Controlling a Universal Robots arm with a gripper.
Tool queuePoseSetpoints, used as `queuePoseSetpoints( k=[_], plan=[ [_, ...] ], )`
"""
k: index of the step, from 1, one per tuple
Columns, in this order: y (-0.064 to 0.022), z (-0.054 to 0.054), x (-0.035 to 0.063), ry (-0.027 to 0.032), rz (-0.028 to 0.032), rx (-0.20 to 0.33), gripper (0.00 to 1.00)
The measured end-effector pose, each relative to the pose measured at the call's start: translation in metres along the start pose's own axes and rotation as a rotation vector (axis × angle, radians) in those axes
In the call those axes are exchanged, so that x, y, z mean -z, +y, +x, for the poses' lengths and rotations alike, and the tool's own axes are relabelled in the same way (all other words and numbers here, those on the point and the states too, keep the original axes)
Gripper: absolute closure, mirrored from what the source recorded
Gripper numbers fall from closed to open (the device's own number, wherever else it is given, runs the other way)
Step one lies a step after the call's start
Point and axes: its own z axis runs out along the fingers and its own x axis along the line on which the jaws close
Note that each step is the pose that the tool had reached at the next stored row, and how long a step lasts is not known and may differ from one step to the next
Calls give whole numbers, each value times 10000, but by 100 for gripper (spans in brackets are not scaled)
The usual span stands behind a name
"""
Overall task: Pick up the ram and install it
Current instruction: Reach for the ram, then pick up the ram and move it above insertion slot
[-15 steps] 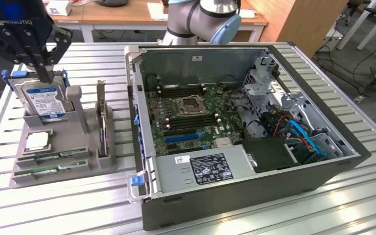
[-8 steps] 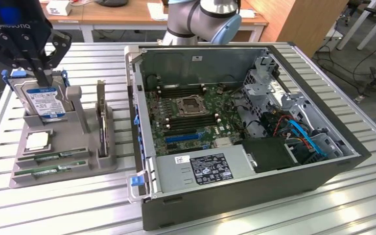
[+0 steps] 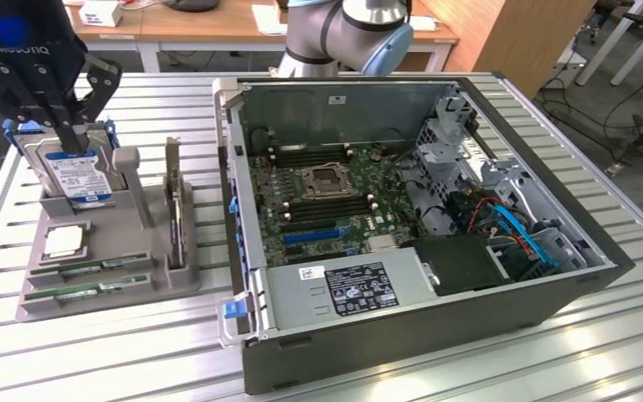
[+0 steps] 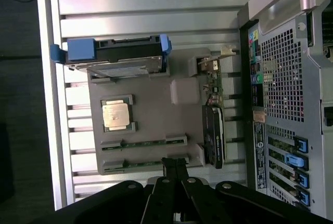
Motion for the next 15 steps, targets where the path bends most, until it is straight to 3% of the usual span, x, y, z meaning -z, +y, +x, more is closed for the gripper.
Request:
queuePoseSetpoints(
  k=[15],
  plan=[
    [-1,1,0,4,7,89,91]
  ],
)
